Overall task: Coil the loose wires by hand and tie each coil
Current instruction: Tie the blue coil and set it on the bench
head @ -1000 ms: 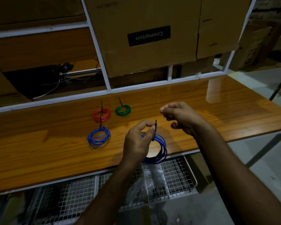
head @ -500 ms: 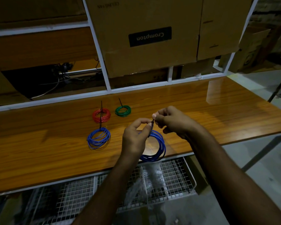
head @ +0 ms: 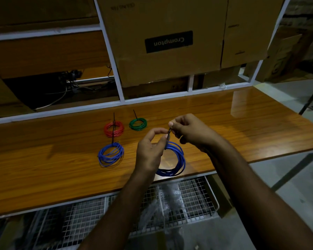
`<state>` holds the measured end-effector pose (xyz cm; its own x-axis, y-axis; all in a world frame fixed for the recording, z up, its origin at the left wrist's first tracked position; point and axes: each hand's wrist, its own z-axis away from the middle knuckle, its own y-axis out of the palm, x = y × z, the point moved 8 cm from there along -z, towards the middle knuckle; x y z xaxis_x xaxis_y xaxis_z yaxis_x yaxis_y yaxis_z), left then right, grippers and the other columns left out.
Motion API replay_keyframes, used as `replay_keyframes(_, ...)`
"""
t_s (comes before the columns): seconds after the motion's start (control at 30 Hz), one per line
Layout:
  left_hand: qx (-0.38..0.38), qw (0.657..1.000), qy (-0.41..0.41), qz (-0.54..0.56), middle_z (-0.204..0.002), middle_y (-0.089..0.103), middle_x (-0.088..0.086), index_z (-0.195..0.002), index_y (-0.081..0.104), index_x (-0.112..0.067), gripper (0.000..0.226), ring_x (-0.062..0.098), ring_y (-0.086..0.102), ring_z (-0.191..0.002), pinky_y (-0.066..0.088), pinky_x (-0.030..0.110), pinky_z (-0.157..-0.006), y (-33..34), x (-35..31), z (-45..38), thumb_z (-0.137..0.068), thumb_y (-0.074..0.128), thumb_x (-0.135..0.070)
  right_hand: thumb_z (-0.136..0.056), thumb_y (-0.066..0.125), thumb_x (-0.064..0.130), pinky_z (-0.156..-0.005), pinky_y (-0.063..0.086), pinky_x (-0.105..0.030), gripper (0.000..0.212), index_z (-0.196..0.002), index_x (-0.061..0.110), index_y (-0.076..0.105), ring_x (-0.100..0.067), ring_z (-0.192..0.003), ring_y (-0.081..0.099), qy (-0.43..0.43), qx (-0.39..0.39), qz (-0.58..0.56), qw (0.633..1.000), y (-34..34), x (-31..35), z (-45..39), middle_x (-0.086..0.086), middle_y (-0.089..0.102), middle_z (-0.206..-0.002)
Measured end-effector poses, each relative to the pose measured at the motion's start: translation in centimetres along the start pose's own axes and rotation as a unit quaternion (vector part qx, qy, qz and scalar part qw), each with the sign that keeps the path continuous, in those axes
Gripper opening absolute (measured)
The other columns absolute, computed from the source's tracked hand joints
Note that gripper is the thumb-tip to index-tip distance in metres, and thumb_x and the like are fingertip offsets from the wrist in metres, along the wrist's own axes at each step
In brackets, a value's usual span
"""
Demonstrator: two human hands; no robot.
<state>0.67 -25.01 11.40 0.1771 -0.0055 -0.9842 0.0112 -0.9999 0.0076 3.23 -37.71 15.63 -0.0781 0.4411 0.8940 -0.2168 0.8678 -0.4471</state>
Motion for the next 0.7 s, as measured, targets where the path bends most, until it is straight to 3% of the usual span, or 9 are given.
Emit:
replay_keyframes(0.17, -0.004, 1.000, -0.001, -0.006, -0.051, 0.035, -0.004, -0.095, 0.064, -0.027, 0.008, 0.012, 0.029, -0.045, 0.022, 0.023, -0.043, 0.1, -0.6, -0.3, -0.097, 0.059, -0.020, -0.104, 0.047, 0.025, -0.056, 0.043, -0.023, 0.027, -0.089, 0.007, 0.060, -0.013, -0.063, 0.049, 0.003, -0.003, 0.006, 1.000, 0.1, -0.2, -0.2, -0.005, 0.052, -0.075)
replay_keyframes(0.33, 0.015, 0.999, -0.032, 0.010, -0.049, 0.031, -0.005, -0.100, 0.060, -0.025, 0.009, 0.012, 0.024, -0.041, 0.018, 0.022, -0.041, -0.1, -0.1, -0.6, -0.101, 0.052, -0.020, -0.105, 0.045, 0.024, -0.058, 0.043, -0.027, 0.027, -0.084, 0.010, 0.056, -0.015, -0.062, 0.046, 0.009, -0.063, -0.040, 0.997, -0.5, -0.9, -0.5, -0.003, 0.047, -0.070)
replay_keyframes(0.47, 0.010, 1.000, -0.027, -0.004, -0.047, 0.034, -0.010, -0.104, 0.060, -0.022, 0.007, 0.010, 0.026, -0.040, 0.020, 0.022, -0.041, -0.5, -0.3, -0.8, -0.100, 0.054, -0.021, -0.104, 0.047, 0.023, -0.057, 0.045, -0.026, 0.027, -0.082, 0.011, 0.057, -0.012, -0.062, 0.049, -0.014, -0.017, -0.051, 0.998, -0.4, -0.3, -0.6, -0.002, 0.050, -0.070)
replay_keyframes(0.7, 0.007, 0.999, -0.033, 0.034, -0.043, 0.041, -0.011, -0.102, 0.060, -0.019, 0.007, 0.003, 0.030, -0.038, 0.023, 0.018, -0.038, 0.6, -0.6, -0.7, -0.099, 0.056, -0.015, -0.103, 0.048, 0.025, -0.059, 0.045, -0.024, 0.023, -0.091, 0.011, 0.062, -0.011, -0.068, 0.051, -0.015, -0.008, -0.019, 1.000, -0.1, 0.2, -0.9, -0.001, 0.053, -0.077)
